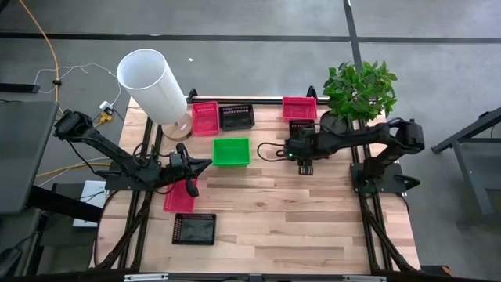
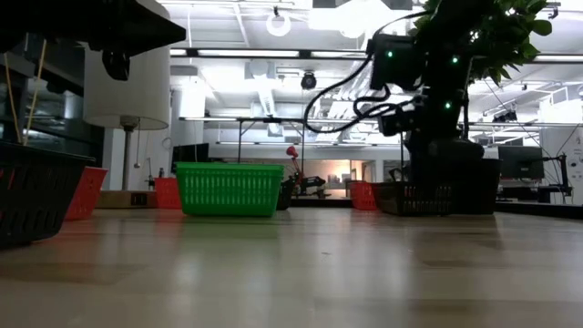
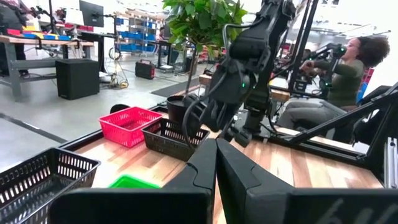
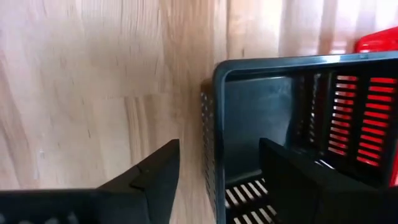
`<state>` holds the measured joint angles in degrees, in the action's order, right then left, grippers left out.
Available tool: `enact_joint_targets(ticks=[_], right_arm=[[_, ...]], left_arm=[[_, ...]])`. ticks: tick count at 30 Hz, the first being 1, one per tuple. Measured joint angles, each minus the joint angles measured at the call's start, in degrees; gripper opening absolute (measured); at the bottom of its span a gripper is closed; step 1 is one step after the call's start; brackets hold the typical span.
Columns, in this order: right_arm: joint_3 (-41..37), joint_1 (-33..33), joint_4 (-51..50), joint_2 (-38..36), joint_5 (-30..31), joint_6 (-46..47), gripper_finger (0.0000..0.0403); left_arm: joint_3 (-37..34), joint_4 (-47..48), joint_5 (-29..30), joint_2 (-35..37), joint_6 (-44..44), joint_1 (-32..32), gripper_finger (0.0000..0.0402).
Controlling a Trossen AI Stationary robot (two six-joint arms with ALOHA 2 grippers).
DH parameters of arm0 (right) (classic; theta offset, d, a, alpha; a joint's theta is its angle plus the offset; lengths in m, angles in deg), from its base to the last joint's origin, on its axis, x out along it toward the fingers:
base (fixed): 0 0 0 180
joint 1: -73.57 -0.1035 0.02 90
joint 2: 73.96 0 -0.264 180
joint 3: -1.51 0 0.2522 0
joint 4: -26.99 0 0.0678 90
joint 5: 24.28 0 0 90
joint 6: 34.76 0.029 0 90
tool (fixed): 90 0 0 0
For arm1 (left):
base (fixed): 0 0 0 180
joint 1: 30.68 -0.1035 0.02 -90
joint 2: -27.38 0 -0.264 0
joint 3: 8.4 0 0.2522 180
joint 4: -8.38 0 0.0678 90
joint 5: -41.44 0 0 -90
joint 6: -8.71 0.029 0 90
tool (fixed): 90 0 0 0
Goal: Stack baskets by color
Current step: Stack the right top black basket on top of the left top black basket
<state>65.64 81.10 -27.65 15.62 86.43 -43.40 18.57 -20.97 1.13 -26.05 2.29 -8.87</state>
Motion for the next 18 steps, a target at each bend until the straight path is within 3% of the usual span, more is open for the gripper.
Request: enact_joint_targets(ticks=[5, 11, 18], right_arm=[[0.0, 0.0, -0.27, 2.58, 0.22, -0.4, 0.0149], [0.67, -1.3, -0.62, 3.55, -1.8, 2.49, 0.0014], [11.0, -10.05, -6.28, 1.75, 0.06, 3.55, 0.0004]], left_arm=[[0.0, -0.03, 0.0, -0.01, 0.0, -0.01, 0.0], [0.0, -0.04, 0.0, 0.0, 0.0, -0.02, 0.0], [0.0, -0.18, -0.01, 0.0, 0.5, 0.0, 0.0]])
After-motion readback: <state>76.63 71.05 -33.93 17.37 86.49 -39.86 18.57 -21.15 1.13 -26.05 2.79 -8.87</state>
